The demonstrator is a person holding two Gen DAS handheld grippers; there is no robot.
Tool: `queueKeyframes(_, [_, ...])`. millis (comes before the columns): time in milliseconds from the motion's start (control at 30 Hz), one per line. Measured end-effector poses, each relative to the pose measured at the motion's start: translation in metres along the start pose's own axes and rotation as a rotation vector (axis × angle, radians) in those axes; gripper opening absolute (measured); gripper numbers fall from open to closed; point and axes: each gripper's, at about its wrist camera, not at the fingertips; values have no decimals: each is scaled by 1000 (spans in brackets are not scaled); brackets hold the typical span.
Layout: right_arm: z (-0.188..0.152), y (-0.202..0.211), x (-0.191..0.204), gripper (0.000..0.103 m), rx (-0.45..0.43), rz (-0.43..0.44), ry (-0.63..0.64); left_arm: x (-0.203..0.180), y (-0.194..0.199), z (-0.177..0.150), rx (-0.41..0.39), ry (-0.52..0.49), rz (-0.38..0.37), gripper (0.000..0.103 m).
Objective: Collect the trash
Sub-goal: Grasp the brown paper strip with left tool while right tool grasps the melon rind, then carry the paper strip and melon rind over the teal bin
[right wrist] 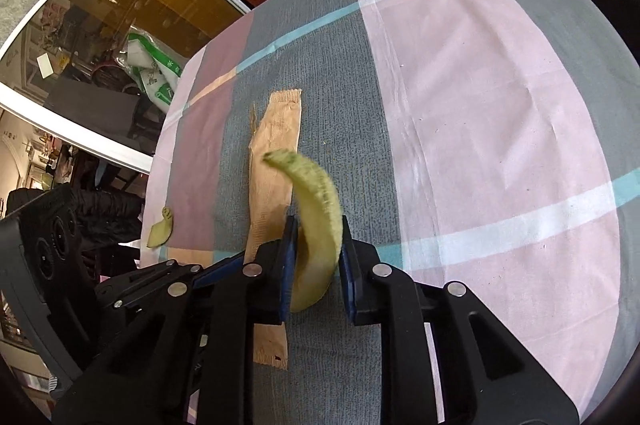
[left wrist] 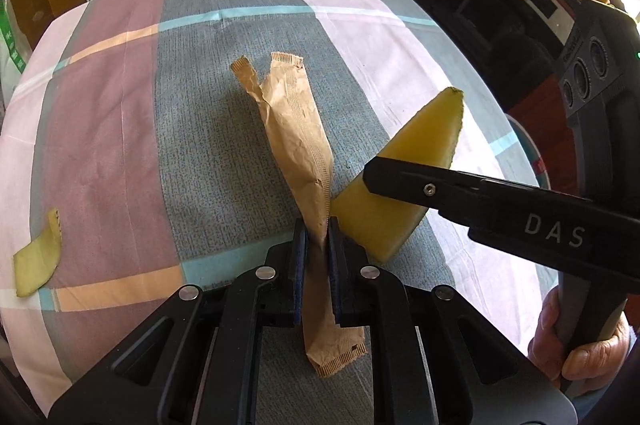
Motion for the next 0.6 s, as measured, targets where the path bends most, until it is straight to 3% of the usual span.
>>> queueKeyframes(267, [-10,46,-9,15,-46,-9,-18,-23,32,-9,-43,-41,22,12])
queueKeyframes(600, [-37,125,-53,15,-147,16,-115,-87,60,-23,-64,-155,39,12])
Point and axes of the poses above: each gripper's, at about its wrist camera, not at the fingertips, and y roughly against the way its jaws point, x to its left, z to its top, and after that the axes turned 5 degrees about z, right-handed
